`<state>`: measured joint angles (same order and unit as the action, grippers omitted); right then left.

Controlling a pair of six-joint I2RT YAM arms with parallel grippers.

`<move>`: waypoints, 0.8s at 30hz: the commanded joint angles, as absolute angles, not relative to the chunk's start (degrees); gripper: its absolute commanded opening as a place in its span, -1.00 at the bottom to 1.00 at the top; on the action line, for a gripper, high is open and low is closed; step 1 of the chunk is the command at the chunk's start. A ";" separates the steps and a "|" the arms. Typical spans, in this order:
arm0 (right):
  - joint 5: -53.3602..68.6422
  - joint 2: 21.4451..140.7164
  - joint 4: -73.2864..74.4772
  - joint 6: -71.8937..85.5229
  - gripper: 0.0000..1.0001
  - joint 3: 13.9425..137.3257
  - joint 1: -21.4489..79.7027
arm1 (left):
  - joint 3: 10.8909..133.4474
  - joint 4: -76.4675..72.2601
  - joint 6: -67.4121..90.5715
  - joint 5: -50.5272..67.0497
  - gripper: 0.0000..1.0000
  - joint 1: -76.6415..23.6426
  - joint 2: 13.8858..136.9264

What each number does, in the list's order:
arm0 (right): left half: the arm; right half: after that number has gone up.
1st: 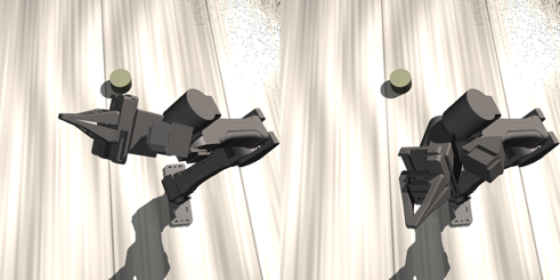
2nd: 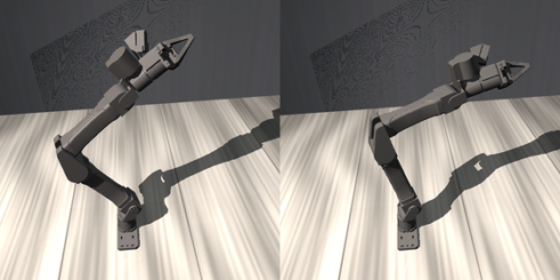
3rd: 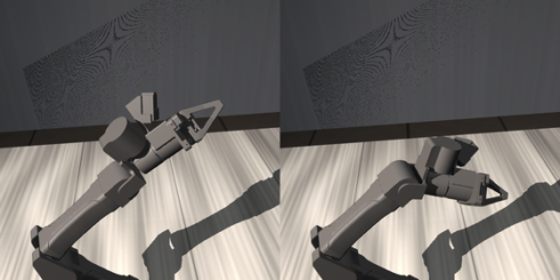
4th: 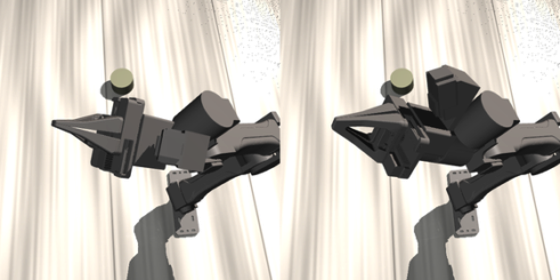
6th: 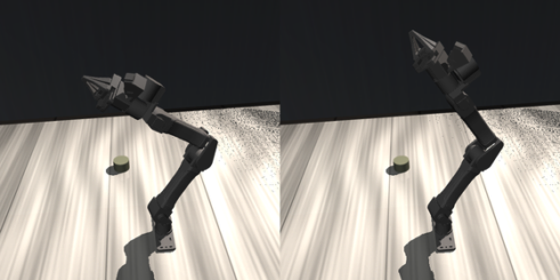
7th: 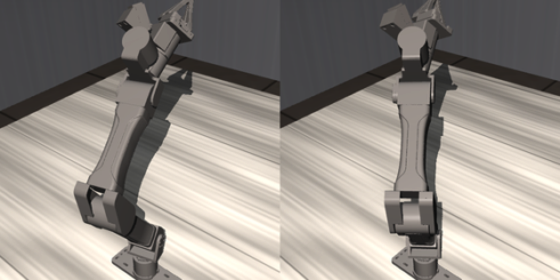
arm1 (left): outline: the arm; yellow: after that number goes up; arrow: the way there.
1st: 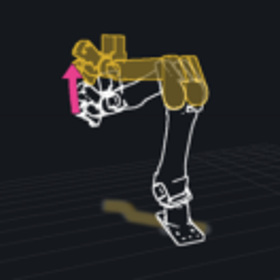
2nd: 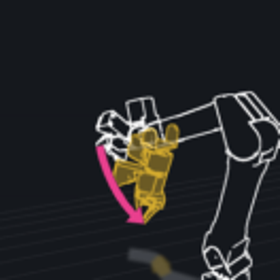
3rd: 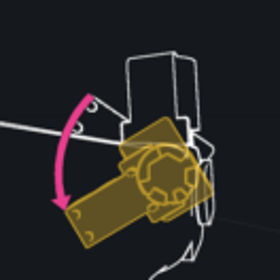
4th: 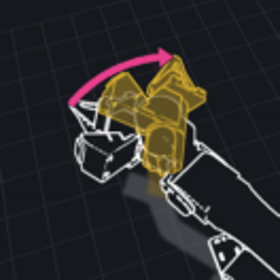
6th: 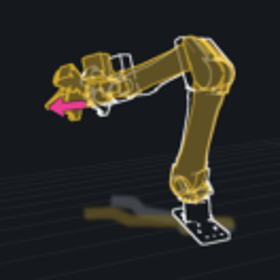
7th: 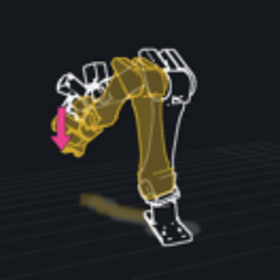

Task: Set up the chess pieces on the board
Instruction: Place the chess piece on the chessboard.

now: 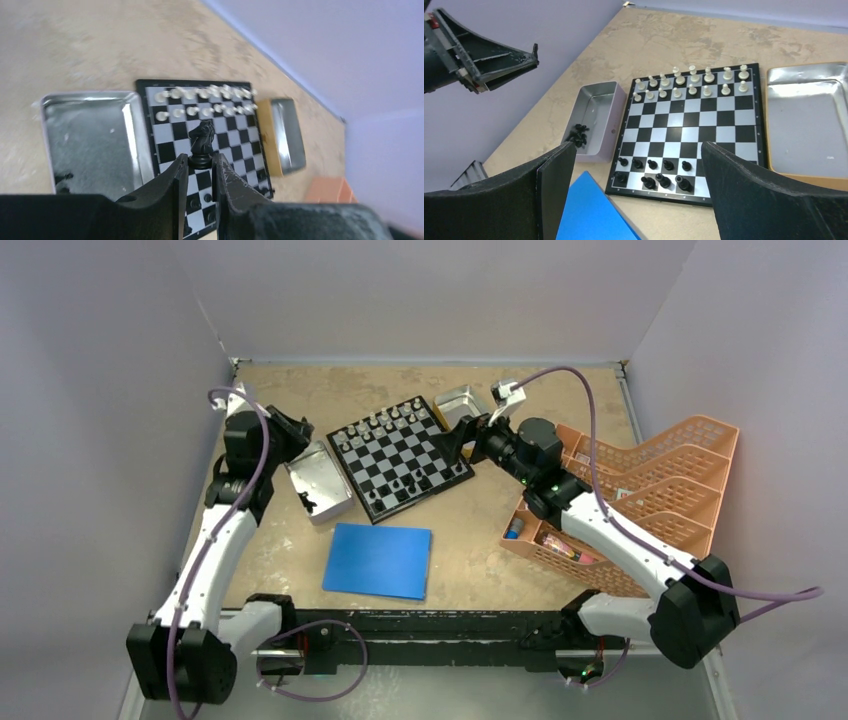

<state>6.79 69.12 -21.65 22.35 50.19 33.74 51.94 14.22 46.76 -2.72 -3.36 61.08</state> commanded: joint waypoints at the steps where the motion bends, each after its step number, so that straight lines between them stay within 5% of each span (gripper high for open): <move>1: 12.49 71.10 -21.48 24.19 0.87 55.24 33.71 | 46.93 -1.92 31.03 16.49 -0.92 -2.98 54.94; 8: 22.35 75.69 -16.46 25.30 0.29 64.02 33.74 | 44.47 -9.33 23.37 38.44 -1.00 -3.90 53.50; 13: 33.28 80.35 -15.22 32.27 -0.17 69.06 33.84 | 44.38 -8.62 17.59 39.29 -1.00 -10.02 53.56; 24: 33.74 85.93 -9.81 33.80 -0.25 76.13 38.73 | 44.38 -4.94 9.61 38.32 -1.00 -15.29 54.66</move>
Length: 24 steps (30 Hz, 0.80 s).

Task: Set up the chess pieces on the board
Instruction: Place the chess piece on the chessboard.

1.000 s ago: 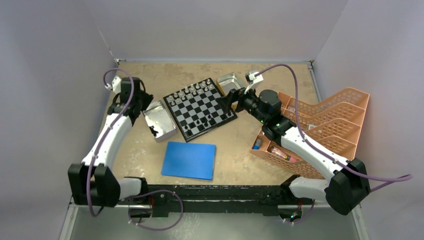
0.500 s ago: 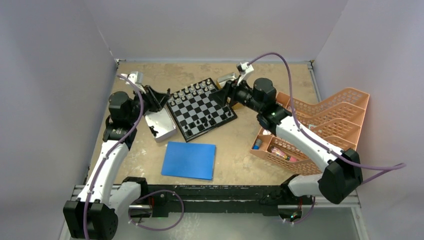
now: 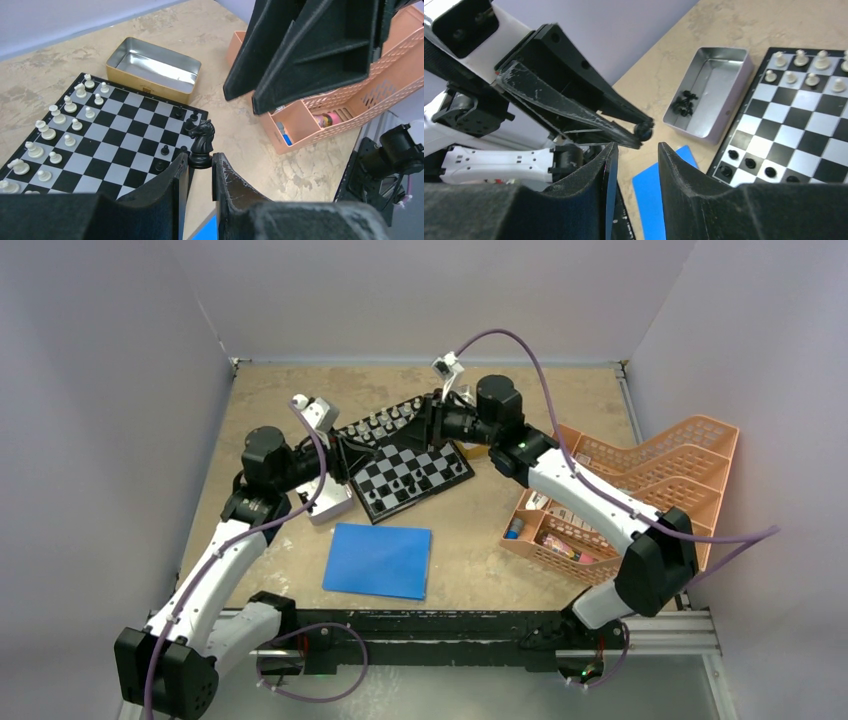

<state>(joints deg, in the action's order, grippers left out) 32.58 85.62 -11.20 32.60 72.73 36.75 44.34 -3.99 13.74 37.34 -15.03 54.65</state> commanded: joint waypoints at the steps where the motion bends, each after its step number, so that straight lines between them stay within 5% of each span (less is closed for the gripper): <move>1: 33.64 86.18 -10.10 34.23 -0.25 75.93 39.06 | 44.41 -4.75 9.36 38.28 -1.00 -15.38 54.69; 20: 29.44 89.94 -10.56 36.74 -0.27 77.67 40.38 | 43.59 -4.39 7.04 39.32 -1.00 -16.16 54.84; 24: 30.29 90.41 -11.00 37.06 -0.45 77.98 40.36 | 43.53 -4.16 6.77 39.63 -1.00 -16.26 54.84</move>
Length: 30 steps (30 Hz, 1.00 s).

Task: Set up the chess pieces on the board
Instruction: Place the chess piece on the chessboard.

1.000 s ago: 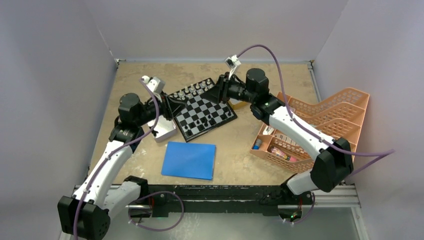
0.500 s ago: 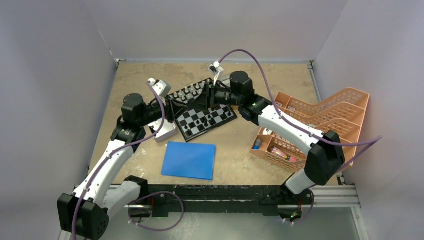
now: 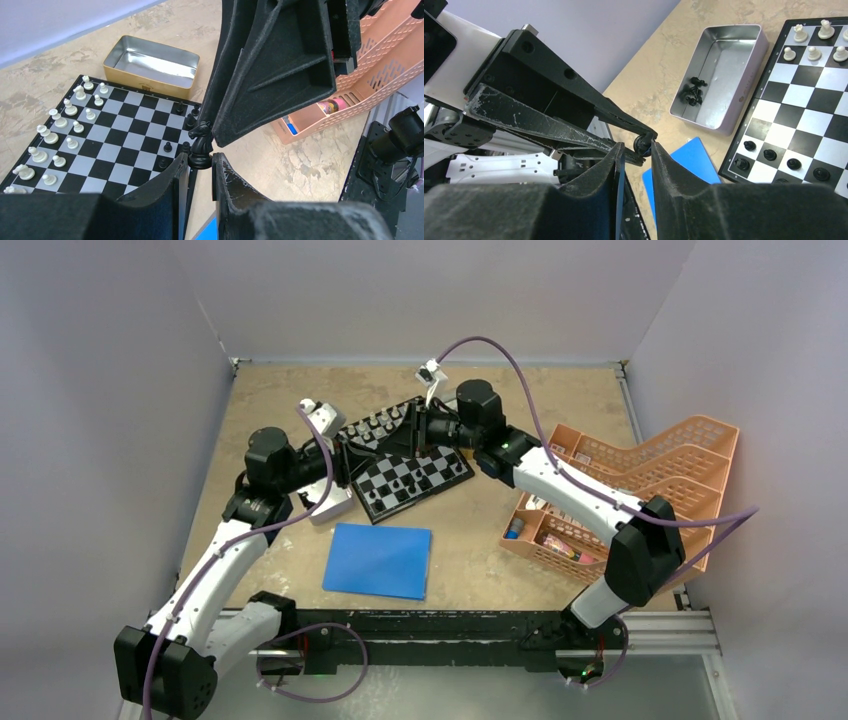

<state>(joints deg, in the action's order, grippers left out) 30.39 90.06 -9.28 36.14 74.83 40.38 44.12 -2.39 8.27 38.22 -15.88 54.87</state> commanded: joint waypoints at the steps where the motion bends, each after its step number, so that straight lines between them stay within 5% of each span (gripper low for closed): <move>1: 30.25 90.62 -11.07 37.13 -0.47 78.19 40.34 | 43.51 -4.17 6.69 39.57 -1.00 -16.26 54.91; 11: 30.67 91.67 -9.06 37.18 -0.55 78.80 40.42 | 43.33 -3.76 5.20 39.76 -1.00 -16.61 54.66; 18: 29.86 90.72 -10.43 36.54 -0.90 77.90 40.38 | 43.41 -3.71 6.92 37.78 -1.00 -16.70 54.98; 21: 27.49 89.40 -11.34 34.97 -0.95 76.25 40.34 | 44.04 -2.66 9.26 34.49 -0.63 -16.70 55.36; 30: 10.45 83.02 -14.32 26.33 -0.95 69.61 40.33 | 45.60 2.93 15.50 30.50 -0.07 -16.70 56.76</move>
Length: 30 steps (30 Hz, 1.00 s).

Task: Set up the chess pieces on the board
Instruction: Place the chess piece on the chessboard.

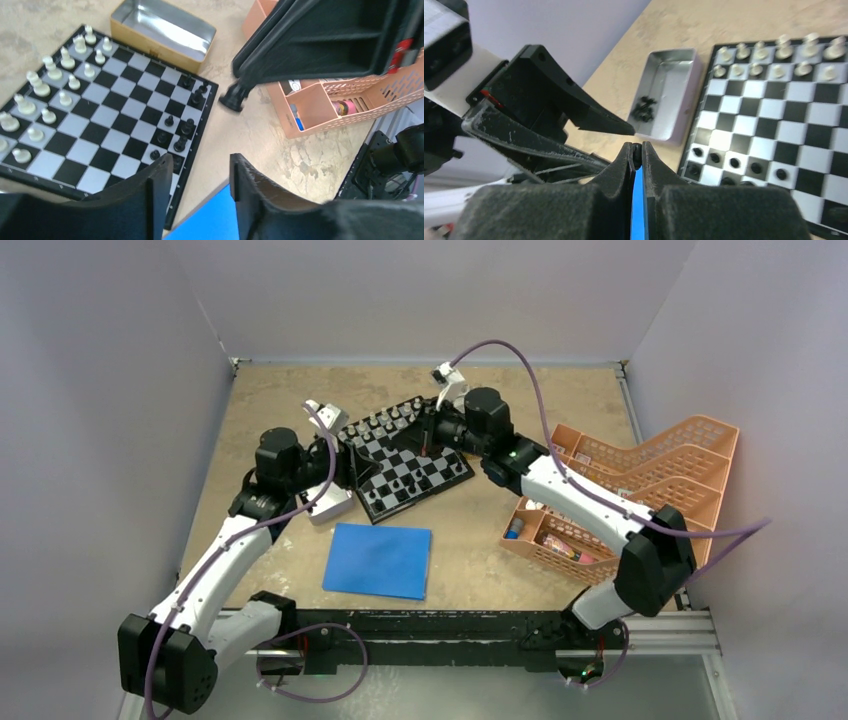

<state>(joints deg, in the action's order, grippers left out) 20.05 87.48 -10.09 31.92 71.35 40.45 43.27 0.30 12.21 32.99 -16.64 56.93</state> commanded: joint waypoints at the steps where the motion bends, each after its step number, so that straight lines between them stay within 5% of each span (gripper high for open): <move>1: 8.60 82.34 -14.74 25.13 -0.95 68.60 40.34 | 45.80 3.54 15.62 30.09 0.00 -16.70 56.57; 9: -6.03 80.60 -18.46 15.11 -0.99 59.80 40.25 | 47.46 10.14 13.80 25.80 0.46 -16.70 53.37; 30: -13.03 91.67 -21.00 13.82 -0.99 55.64 40.23 | 44.44 15.73 7.82 14.57 0.38 -16.70 44.27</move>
